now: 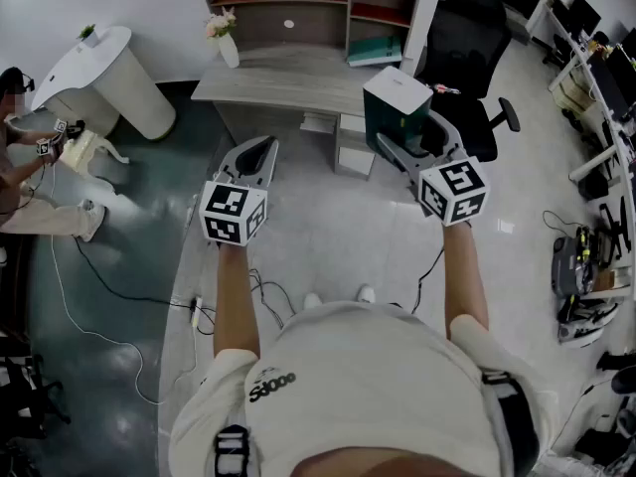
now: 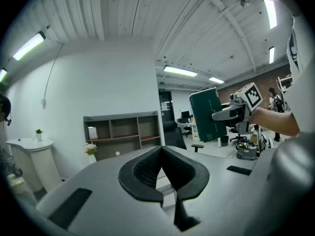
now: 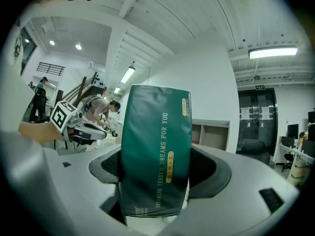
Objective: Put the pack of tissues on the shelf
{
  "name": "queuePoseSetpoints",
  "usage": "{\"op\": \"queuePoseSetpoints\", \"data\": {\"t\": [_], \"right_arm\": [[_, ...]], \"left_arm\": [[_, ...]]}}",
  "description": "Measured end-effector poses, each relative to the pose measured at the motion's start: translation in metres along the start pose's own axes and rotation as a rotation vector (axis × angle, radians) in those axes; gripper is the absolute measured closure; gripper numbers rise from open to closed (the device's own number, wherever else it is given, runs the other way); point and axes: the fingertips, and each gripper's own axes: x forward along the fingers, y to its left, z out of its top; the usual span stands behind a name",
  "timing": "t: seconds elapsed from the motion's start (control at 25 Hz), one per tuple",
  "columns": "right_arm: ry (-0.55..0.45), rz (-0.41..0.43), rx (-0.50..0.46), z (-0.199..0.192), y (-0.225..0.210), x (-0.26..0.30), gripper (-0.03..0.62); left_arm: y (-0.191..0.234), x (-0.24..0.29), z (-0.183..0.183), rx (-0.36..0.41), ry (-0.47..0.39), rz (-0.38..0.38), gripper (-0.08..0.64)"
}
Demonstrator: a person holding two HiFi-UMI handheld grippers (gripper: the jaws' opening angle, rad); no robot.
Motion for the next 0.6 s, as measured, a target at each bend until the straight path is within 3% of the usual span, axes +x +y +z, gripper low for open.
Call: {"op": "queuePoseSetpoints", "data": {"t": [0.6], "right_arm": [[-0.051,-0.04,0.026,0.023,0.019,0.033,0.227]], "left_arm": [[0.049,-0.004,0.008,0.055,-0.041,-0.014,0.543]]}}
